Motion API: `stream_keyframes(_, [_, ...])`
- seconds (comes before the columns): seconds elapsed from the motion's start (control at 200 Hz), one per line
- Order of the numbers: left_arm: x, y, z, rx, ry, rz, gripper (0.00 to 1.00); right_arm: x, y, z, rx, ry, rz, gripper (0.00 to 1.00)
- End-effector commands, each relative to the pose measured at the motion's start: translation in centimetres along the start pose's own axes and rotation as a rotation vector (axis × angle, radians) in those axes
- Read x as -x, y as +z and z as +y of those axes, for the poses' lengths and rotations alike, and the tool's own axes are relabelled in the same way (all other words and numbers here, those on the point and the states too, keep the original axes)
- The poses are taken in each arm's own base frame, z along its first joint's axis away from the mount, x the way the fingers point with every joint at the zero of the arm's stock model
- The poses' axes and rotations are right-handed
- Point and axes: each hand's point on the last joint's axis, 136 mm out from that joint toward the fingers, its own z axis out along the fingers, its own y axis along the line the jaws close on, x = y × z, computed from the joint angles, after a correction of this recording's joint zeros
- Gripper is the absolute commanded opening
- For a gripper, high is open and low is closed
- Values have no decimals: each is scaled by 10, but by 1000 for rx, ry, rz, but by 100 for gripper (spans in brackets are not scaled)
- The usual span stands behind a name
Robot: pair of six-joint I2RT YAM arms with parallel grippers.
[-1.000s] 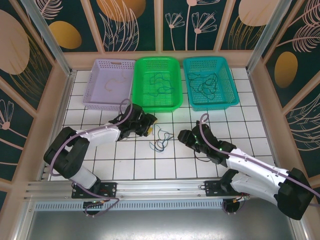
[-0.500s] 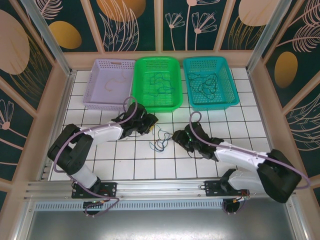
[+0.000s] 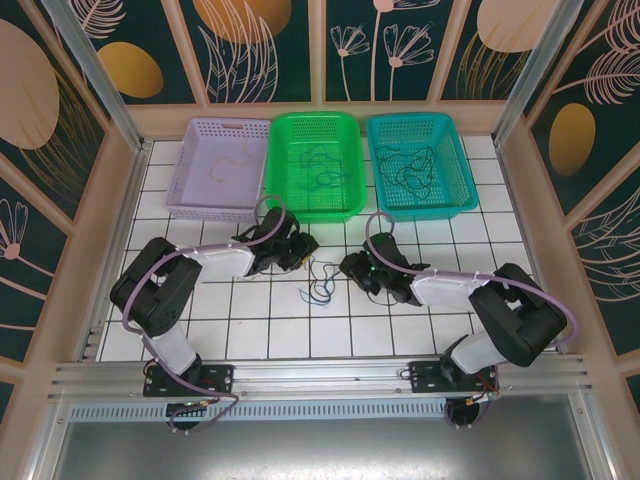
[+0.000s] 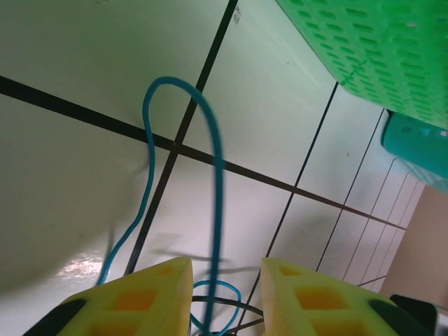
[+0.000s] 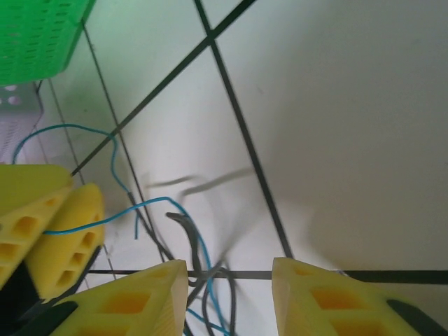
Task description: Untangle the cables
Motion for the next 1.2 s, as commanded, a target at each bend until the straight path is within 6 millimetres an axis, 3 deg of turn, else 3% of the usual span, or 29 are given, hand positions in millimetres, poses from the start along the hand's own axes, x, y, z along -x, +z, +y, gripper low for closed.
stream_keyframes(0.0, [1,6,-5,0,39,-1,28,4,-3,23,73,-5,-10,37])
stream_keyframes(0.13, [2,5,-5,10,56,-5,19,6,-14,33,92,-17,-39,44])
stream_keyframes(0.24, [1,2,-4,11,60,-6,13,5,-11,29,84,-15,-31,44])
stream_keyframes(0.445, [0,-1,-6,3,58,-3,9,-6,17,23,66,-14,27,33])
stream_keyframes(0.621, [-2,-4,-4,5,48,-2,3,-1,26,22,29,-43,4,20])
stream_keyframes(0.646, [-1,-13,-12,-20,52,-11,2,0,26,22,21,-46,-4,17])
stream_keyframes(0.736, [-3,-31,-14,-14,42,-23,0,8,19,14,-46,-68,-44,0])
stream_keyframes(0.866, [5,-78,-20,22,62,-119,0,19,-8,-7,-157,-102,-120,0])
stream_keyframes(1.031, [30,-146,-38,71,138,-315,0,33,-51,-39,-229,-107,-185,0])
stream_keyframes(1.196, [59,-204,-82,73,248,-475,0,52,-86,-77,-290,-58,-246,0])
